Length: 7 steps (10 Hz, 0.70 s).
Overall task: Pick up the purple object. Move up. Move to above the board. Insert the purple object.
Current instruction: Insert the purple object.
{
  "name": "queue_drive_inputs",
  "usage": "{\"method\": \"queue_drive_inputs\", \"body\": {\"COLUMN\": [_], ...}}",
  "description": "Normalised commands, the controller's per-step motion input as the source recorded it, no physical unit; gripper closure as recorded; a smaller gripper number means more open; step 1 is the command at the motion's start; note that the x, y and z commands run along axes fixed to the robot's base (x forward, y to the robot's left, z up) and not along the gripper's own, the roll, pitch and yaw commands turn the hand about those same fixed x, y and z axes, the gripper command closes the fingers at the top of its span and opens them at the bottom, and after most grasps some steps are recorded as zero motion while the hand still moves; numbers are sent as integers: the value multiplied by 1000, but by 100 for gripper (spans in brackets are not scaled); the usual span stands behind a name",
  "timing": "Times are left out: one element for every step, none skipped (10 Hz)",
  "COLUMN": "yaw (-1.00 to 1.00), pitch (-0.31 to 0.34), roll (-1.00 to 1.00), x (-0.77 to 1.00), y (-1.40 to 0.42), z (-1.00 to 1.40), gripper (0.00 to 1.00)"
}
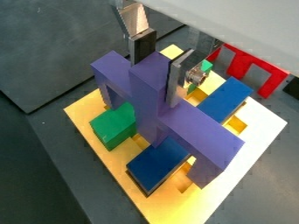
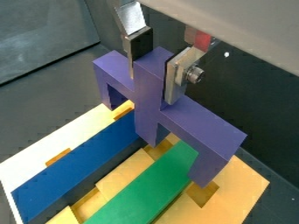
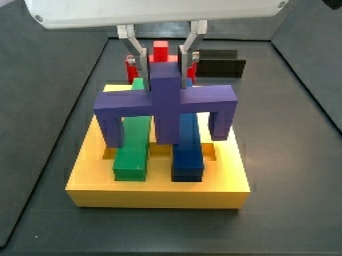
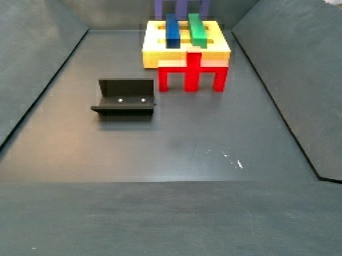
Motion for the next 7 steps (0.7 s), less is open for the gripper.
{"method": "queue_drive_inputs", "body": {"yaw": [0, 0, 9, 11, 0, 0, 0], "pitch": [0, 0, 0, 77, 31, 34, 56], "roll": [0, -96, -109, 0, 47, 120, 151], "x": [0, 0, -37, -17, 0, -34, -126], "y": [0, 0, -23, -26, -11, 0, 0], "z": [-151, 23, 366, 143, -60, -163, -151], "gripper": [100, 100, 100, 100, 100, 100, 100]}}
